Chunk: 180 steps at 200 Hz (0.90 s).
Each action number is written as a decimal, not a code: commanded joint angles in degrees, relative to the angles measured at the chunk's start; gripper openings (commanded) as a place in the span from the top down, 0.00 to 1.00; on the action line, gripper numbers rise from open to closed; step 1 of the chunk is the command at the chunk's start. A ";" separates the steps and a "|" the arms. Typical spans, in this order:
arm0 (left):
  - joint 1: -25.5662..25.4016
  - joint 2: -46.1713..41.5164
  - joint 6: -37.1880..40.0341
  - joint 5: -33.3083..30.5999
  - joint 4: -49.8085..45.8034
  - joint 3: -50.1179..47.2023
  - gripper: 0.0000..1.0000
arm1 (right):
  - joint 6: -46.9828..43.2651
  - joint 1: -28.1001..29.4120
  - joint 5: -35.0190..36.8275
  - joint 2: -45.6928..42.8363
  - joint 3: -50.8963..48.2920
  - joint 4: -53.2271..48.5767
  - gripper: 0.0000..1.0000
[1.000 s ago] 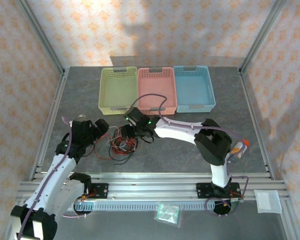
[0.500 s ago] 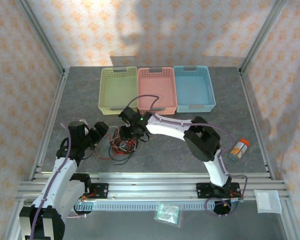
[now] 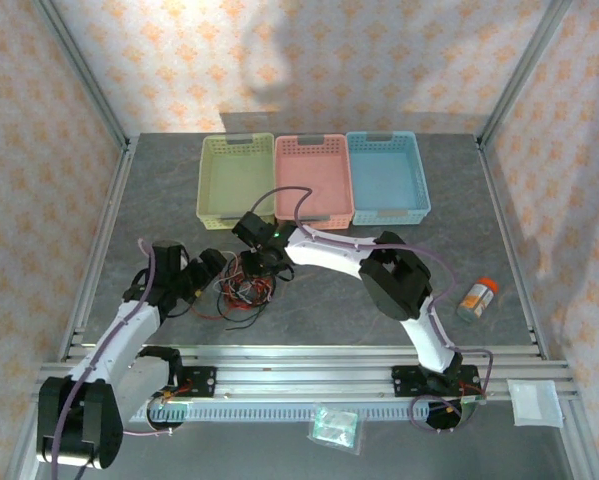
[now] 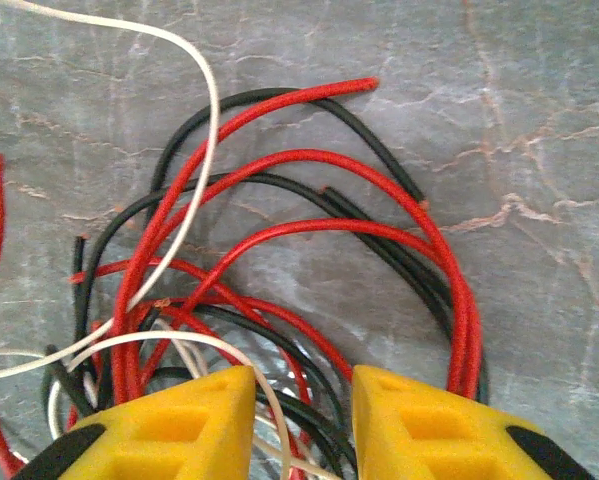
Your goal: Untangle the cables
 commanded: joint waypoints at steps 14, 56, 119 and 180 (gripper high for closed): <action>-4.62 1.49 -2.98 -2.23 6.77 -2.22 0.11 | 0.75 -0.35 4.04 -1.83 -1.27 -1.74 0.70; -9.44 2.03 -6.74 -5.32 10.44 -4.83 0.13 | 2.63 -2.52 2.45 -6.44 -8.28 1.74 0.75; -17.58 8.65 -9.63 -4.99 19.35 -3.97 0.15 | 4.58 -5.82 2.34 -13.78 -17.98 5.05 0.77; -29.67 22.06 -12.41 -5.37 30.06 2.73 0.15 | 7.02 -9.65 4.83 -23.79 -30.51 6.82 0.78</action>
